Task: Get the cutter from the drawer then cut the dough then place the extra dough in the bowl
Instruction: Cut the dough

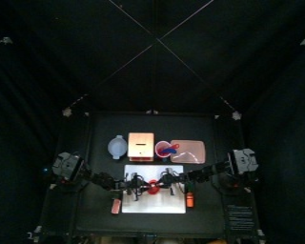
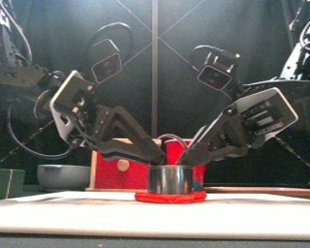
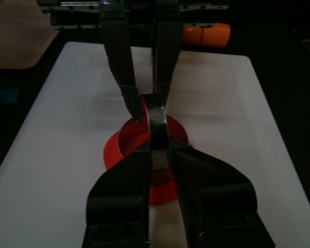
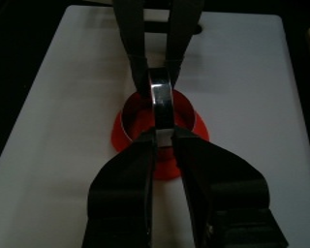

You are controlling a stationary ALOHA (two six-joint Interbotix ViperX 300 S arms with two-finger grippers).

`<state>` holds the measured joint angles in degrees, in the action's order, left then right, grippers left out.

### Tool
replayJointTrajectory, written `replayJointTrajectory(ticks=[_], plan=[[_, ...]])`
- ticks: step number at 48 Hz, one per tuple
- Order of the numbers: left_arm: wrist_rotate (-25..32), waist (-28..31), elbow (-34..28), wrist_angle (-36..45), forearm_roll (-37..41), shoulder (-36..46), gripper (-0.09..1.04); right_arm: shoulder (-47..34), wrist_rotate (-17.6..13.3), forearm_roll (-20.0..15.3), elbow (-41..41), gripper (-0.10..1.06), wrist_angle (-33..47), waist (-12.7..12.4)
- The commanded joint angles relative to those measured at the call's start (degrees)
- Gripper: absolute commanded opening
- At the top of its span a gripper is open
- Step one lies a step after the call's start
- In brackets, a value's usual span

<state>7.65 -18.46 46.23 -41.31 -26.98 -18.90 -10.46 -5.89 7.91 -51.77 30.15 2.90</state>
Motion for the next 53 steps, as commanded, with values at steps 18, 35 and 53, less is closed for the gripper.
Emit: replayJointTrajectory(ticks=[18,35,53], plan=[[-0.8,-4.3,-2.0,5.0,-3.3,-6.0,0.54,-4.7,-0.2,-4.2,0.4,0.56,-3.1,1.3],[0.3,-2.7,1.6,5.4,-4.0,-3.0,0.54,-2.6,-0.3,-5.6,0.0,0.56,-7.0,3.5],[7.1,1.6,4.5,5.8,-4.0,2.9,0.54,0.2,-0.2,-5.7,-0.2,0.56,-7.6,5.3]])
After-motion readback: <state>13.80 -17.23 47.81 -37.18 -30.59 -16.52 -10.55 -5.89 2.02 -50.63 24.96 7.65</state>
